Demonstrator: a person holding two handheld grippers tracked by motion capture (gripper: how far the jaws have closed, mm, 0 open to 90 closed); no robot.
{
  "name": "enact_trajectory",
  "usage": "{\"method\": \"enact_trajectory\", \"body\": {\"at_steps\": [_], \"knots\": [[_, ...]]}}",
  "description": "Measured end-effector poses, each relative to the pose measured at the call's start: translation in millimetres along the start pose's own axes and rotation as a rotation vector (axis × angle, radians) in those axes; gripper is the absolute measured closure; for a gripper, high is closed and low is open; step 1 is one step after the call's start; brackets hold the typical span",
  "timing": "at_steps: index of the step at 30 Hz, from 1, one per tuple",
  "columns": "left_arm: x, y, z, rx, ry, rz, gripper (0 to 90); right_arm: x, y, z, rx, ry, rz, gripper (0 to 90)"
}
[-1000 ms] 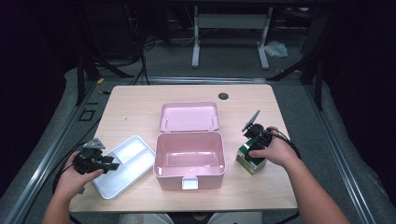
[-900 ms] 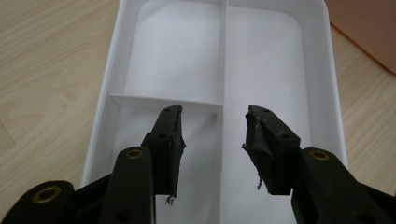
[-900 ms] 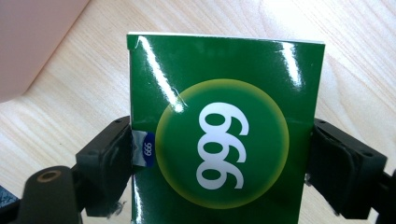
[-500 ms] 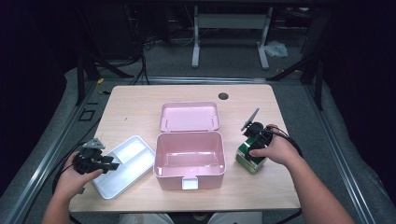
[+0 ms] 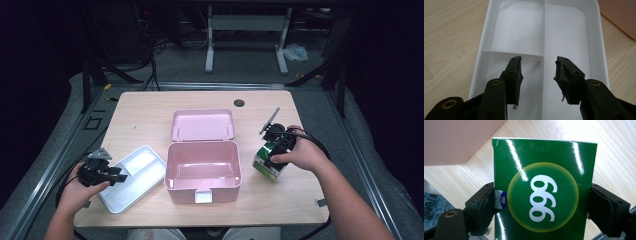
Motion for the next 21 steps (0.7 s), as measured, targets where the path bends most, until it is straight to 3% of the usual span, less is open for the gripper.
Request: {"method": "enact_trajectory", "body": {"at_steps": [11, 17, 21], "knots": [[0.6, 0.2, -1.2, 0.000, 0.005, 0.004, 56.1, 9.4, -0.7, -40.1, -0.012, 0.038, -0.040, 16.3], [0.9, 0.3, -1.6, -0.001, 0.008, 0.001, 56.1, 21.7, -5.7, -66.5, -0.022, 0.051, -0.096, 16.4], [0.9, -0.1, -1.8, 0.000, 0.009, 0.006, 56.1, 27.1, -8.9, -75.0, -0.023, 0.058, -0.123, 16.4]]}}
Point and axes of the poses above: each handheld gripper's, and its own axes: z roughly forward along the jaws, x roughly out of its top, y roughly to its right, the point moved 9 cm from there along z, roughly forward along the jaws, and after that the axes turned 7 degrees about -x, right-handed, at the moved point
